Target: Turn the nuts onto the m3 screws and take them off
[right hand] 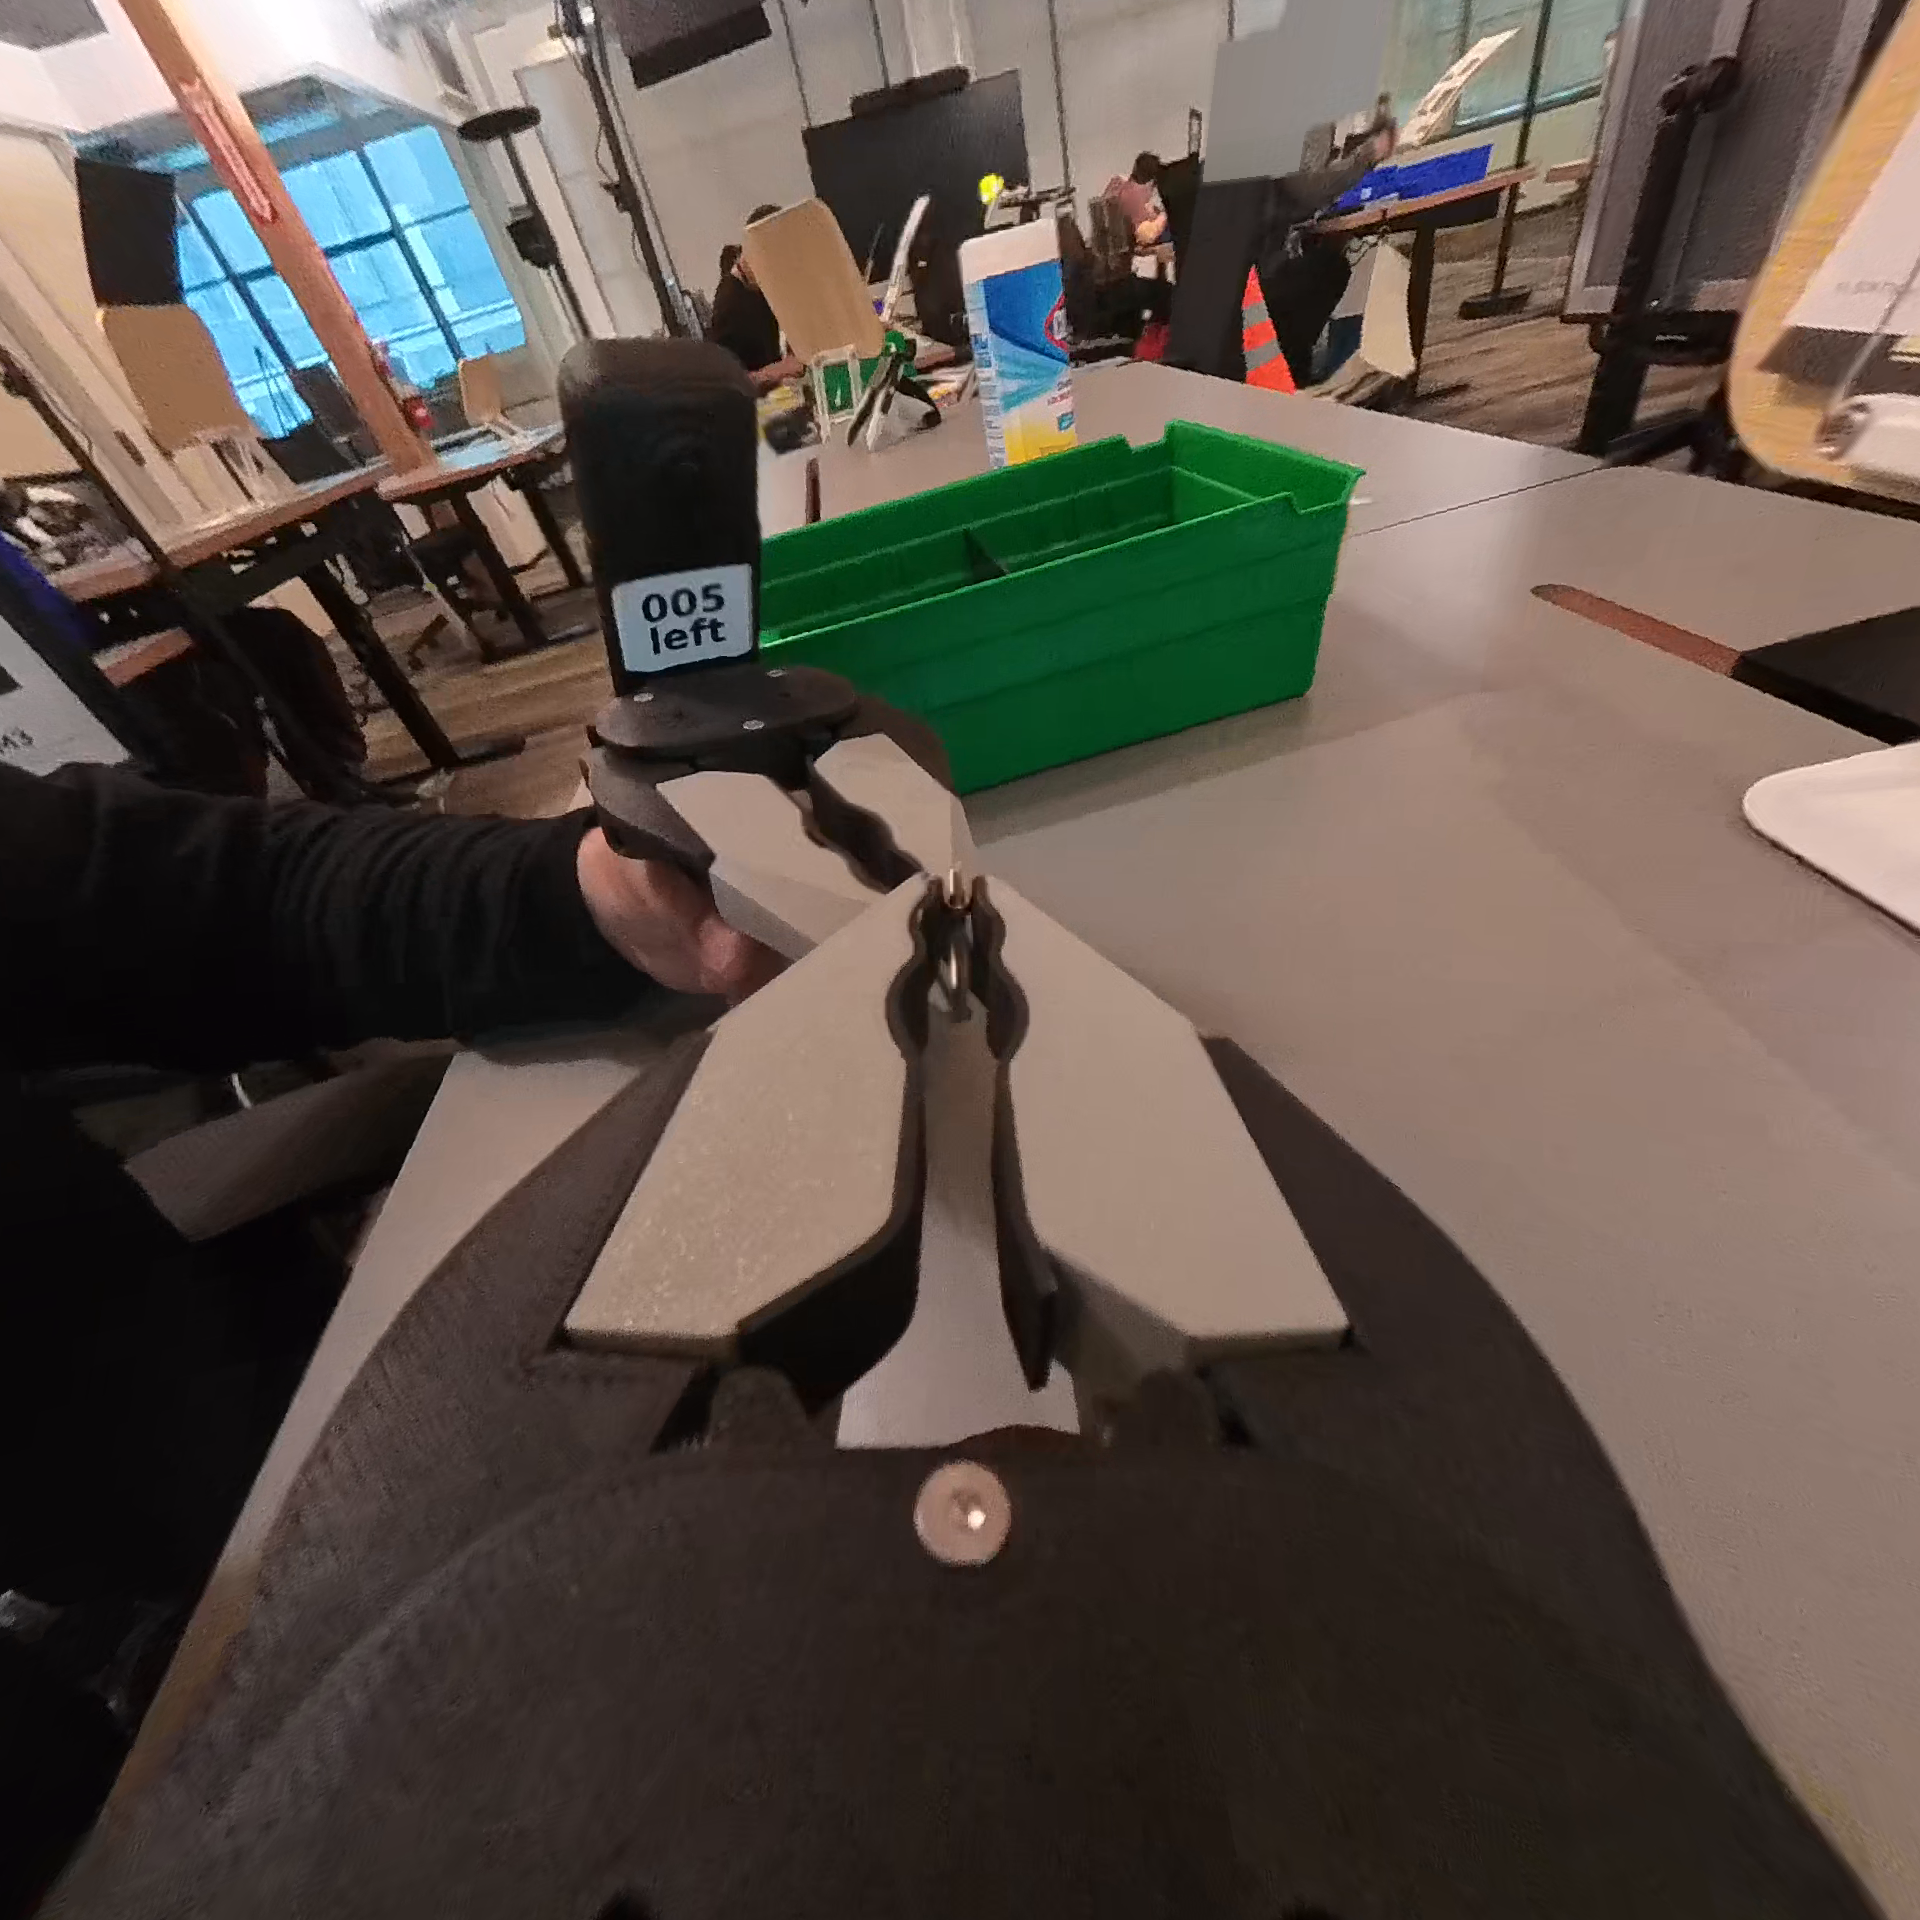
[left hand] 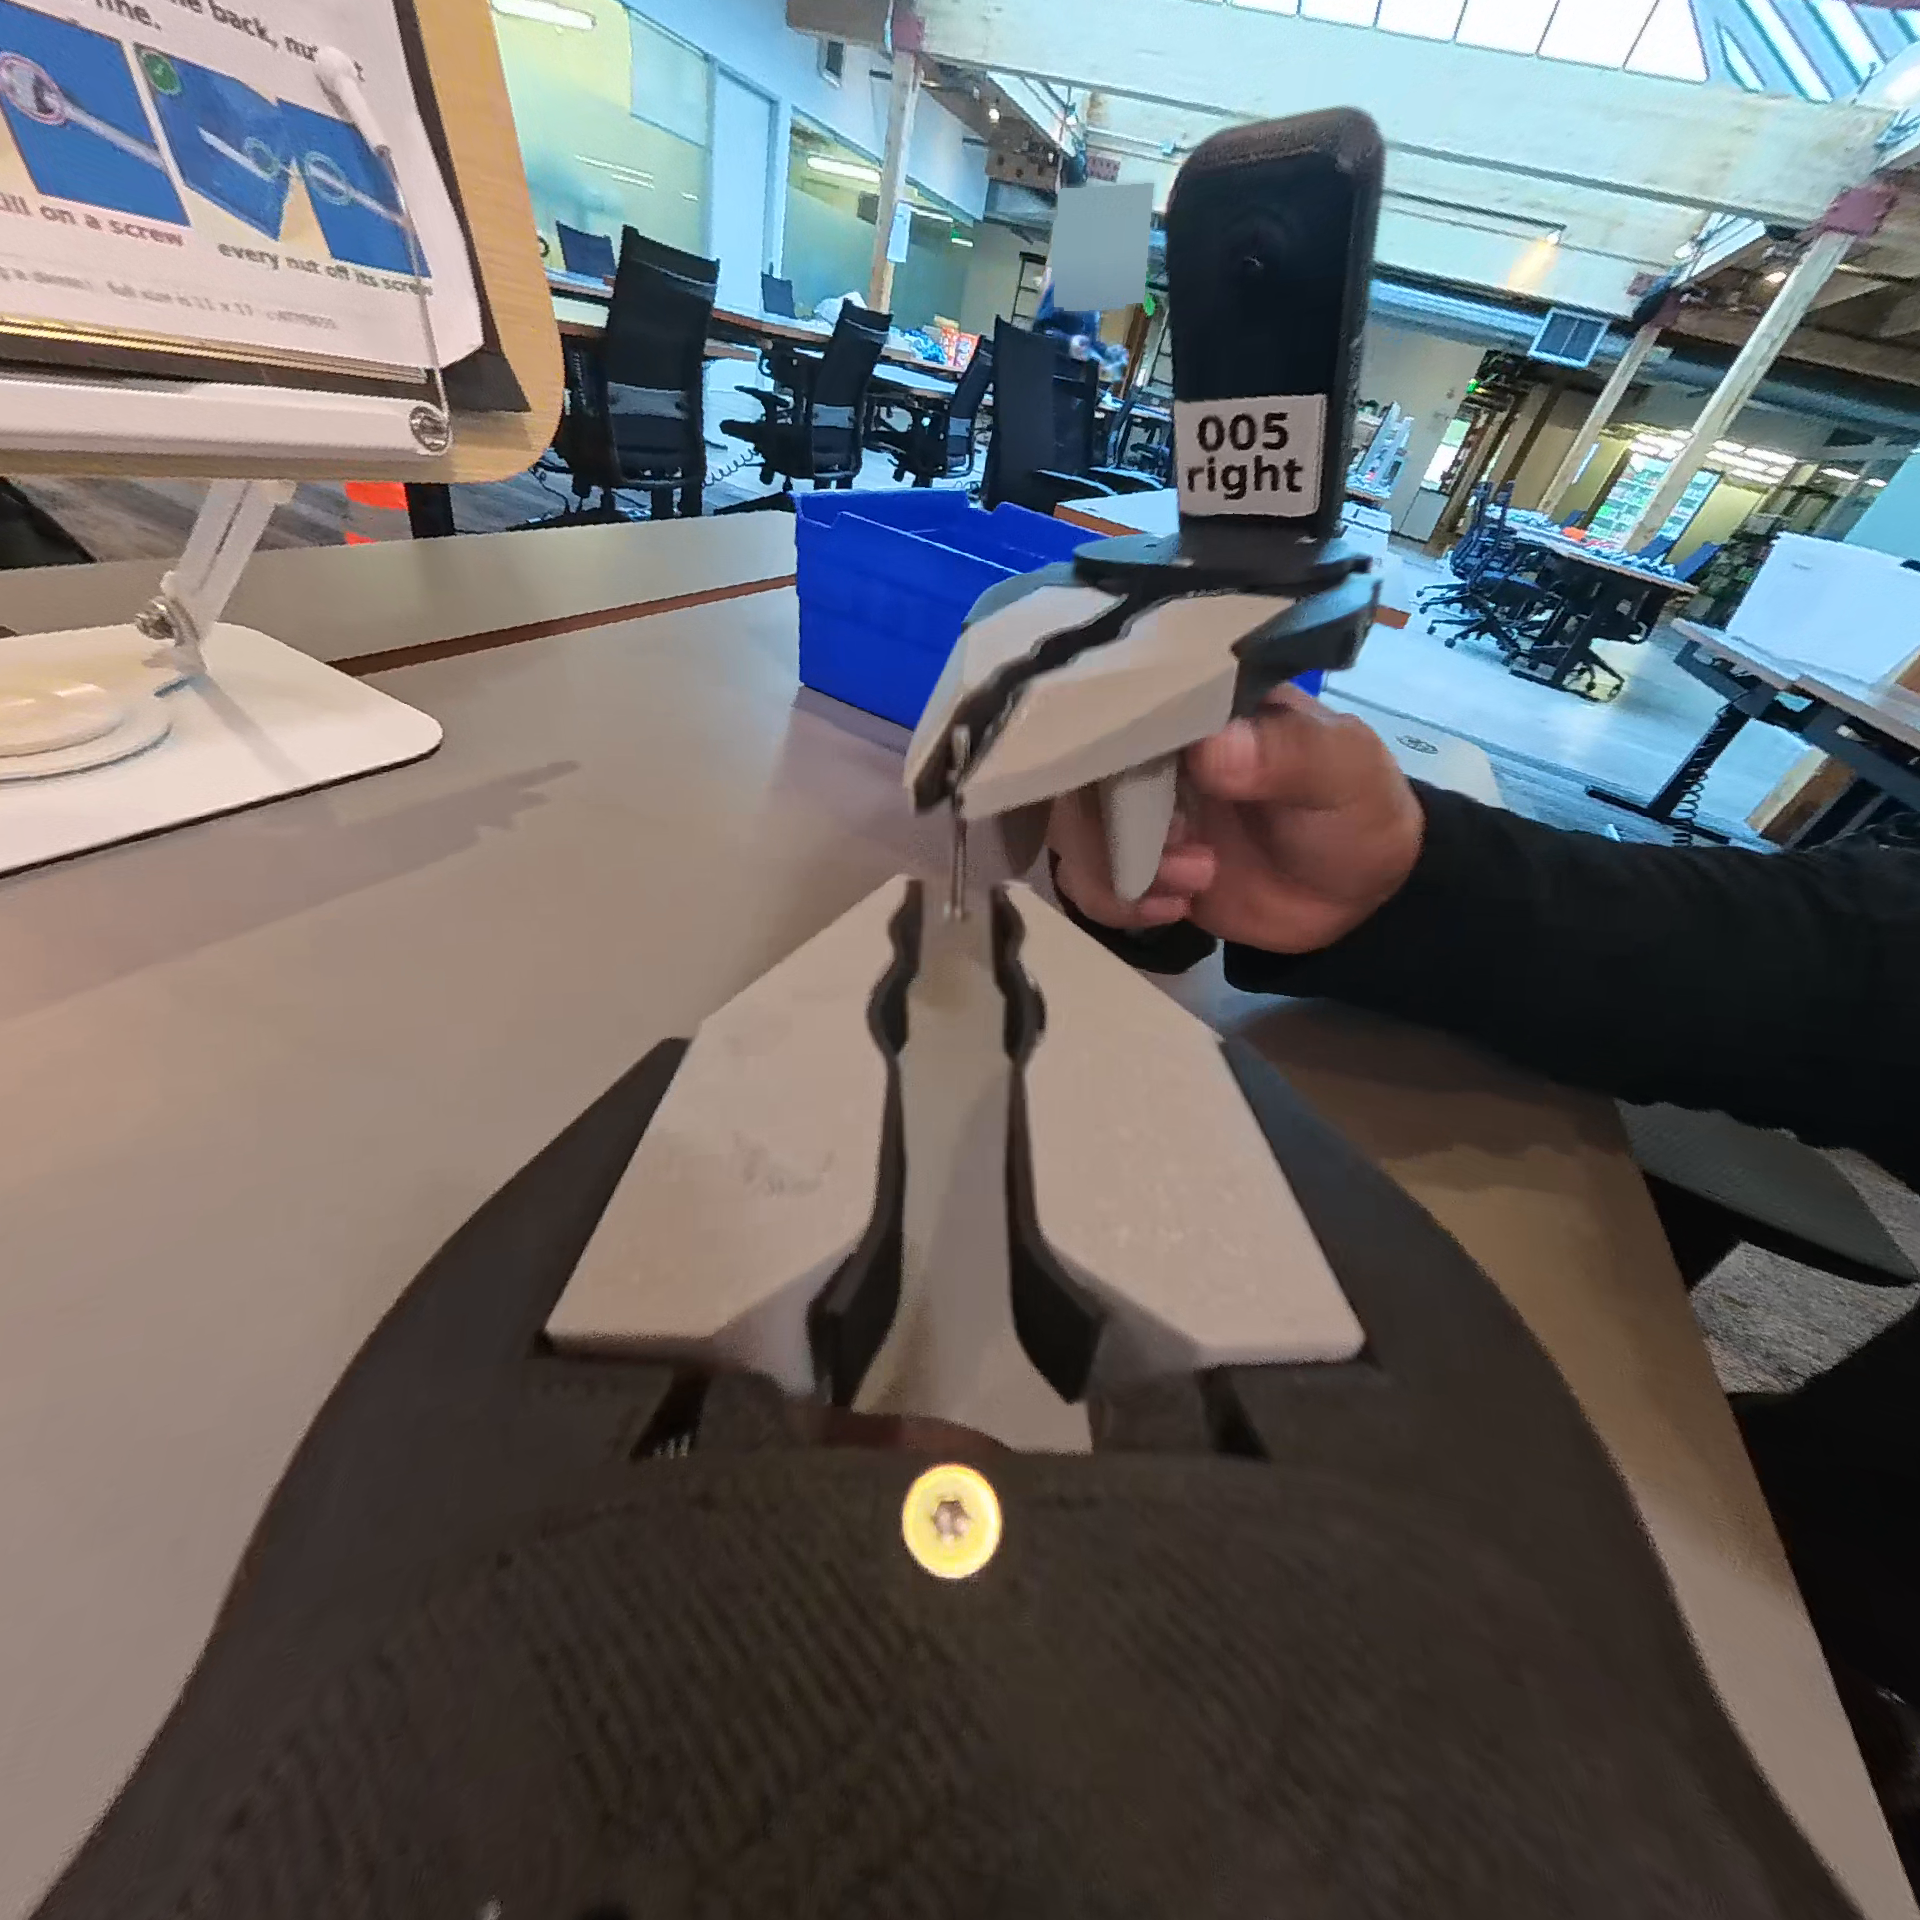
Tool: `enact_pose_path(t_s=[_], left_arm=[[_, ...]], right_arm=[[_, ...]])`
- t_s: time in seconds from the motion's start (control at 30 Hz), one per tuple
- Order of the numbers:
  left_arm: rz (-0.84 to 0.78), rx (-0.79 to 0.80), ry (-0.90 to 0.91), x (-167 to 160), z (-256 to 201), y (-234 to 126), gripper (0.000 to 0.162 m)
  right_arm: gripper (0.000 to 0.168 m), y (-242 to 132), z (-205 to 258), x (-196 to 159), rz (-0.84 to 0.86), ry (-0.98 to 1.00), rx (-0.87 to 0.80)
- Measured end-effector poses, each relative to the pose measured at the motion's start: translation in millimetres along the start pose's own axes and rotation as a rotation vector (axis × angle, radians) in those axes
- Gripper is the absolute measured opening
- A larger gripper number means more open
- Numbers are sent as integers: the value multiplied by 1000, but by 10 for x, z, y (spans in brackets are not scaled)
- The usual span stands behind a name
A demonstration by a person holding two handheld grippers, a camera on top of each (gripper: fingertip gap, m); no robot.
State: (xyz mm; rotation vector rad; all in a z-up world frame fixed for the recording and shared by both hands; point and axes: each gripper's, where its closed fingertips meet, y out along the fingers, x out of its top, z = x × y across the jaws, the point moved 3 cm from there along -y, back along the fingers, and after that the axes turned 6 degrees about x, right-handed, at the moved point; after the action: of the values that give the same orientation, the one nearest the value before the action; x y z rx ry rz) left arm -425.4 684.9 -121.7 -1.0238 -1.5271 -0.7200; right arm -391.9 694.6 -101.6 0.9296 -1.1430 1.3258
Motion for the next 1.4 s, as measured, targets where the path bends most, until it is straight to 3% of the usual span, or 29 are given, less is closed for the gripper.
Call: enact_pose_path(t_s=[0.1,0.23,0.37,0.43,0.57,0.63,0.7,0.73,0.87,0.97,1.13,1.4], left_arm=[[18,26,-23,-16,60,3,26],[23,51,-46,-26,129,-16,24],[66,74,-59,-107,175,15,22],[71,74,-60,-111,170,20,21],[73,79,-42,-115,159,25,20],[71,80,-44,-113,164,24,20],[62,82,-47,-102,176,13,20],[57,87,-46,-96,185,4,20],[45,113,-24,-79,224,-21,20],[43,120,-15,-77,232,-29,20],[49,150,32,-77,257,-39,20],[56,162,50,-82,269,-37,21]], right_arm=[[2,-187,-56,99,-84,65,-46],[2,-616,53,282,-96,-28,-237],[2,-1429,138,509,26,-260,-676],[2,-1966,112,539,125,-262,-887],[3,-2919,-136,157,453,-73,-1195],[3,-3168,-241,-37,539,9,-1255],[19,-3265,-318,-129,575,64,-1285],[28,-3231,-325,-94,569,71,-1284],[27,-2667,-201,382,407,-149,-1164],[33,-2157,-182,462,361,-173,-1013],[32,-1310,-226,122,280,-145,-726],[35,-821,-383,-477,195,-29,-576]])
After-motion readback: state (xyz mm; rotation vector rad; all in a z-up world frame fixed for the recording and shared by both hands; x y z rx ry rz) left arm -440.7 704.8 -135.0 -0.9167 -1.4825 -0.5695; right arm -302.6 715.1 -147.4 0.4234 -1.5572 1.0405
